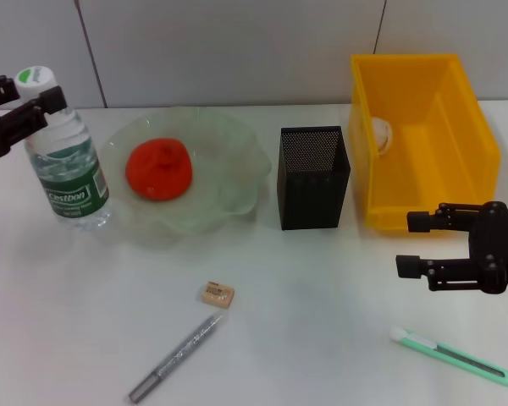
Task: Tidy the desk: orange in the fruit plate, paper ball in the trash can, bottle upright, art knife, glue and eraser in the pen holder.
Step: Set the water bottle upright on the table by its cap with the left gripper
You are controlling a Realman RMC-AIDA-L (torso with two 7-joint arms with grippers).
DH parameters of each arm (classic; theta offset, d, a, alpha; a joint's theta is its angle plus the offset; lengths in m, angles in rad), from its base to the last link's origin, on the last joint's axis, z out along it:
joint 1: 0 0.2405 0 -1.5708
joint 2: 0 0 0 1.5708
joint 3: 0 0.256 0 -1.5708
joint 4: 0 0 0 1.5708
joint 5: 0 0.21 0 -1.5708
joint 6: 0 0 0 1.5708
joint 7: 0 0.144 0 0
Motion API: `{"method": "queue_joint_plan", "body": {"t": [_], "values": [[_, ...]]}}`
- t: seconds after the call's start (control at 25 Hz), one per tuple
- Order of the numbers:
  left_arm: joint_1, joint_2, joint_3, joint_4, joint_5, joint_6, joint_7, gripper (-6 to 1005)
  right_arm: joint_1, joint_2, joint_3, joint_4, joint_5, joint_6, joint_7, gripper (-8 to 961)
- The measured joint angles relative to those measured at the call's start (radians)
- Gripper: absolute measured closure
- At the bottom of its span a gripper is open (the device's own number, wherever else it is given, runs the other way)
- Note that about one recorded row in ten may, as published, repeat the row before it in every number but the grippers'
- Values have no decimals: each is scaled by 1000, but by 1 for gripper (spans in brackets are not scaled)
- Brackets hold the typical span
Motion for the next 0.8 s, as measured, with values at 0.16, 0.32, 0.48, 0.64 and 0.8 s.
{"method": "queue_joint_plan", "body": {"t": [0.16,0.32,0.48,0.64,0.8], "values": [[6,1,-1,-6,1,-47,-1,536,4,0,0,2,0,1,-5,188],[6,-10,4,-9,2,-88,1,535,6,1,0,3,-1,1,-7,188],[9,-17,2,-10,3,-110,5,533,6,3,0,4,-1,1,-8,189],[19,-30,2,-11,4,-133,11,531,6,4,1,10,-1,1,-8,189],[31,-40,-1,-14,4,-143,22,529,7,2,1,20,-1,1,-9,189]]}}
